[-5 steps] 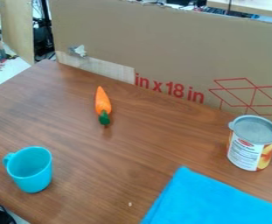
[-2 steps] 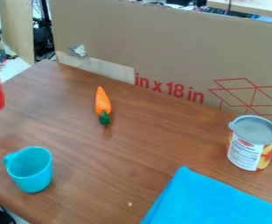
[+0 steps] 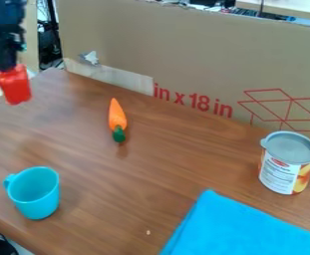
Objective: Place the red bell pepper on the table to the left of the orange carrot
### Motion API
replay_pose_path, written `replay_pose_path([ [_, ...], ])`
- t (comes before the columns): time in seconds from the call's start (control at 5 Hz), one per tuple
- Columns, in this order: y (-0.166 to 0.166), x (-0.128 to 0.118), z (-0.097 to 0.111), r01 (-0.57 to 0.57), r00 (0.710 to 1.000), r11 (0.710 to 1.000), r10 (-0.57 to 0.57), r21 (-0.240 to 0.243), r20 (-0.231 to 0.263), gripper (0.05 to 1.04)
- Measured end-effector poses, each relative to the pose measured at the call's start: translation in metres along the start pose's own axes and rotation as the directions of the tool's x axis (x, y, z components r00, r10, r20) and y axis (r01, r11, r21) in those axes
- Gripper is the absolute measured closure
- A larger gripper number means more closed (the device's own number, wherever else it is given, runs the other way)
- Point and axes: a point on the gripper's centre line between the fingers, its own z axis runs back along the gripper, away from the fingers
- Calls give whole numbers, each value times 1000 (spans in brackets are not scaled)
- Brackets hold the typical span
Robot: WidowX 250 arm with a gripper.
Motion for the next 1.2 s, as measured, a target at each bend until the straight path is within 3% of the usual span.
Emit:
replay_pose_path([
  [0.4, 1, 45, -23, -27, 997, 1000, 26, -11, -66, 979],
  [0.8, 5, 57, -45, -58, 990, 998, 57, -6, -126, 979],
  [1.0, 7, 59, -45, -67, 990, 998, 66, -5, -124, 944],
  [1.2, 1, 60, -42, -64, 991, 997, 59, -41, -121, 734],
])
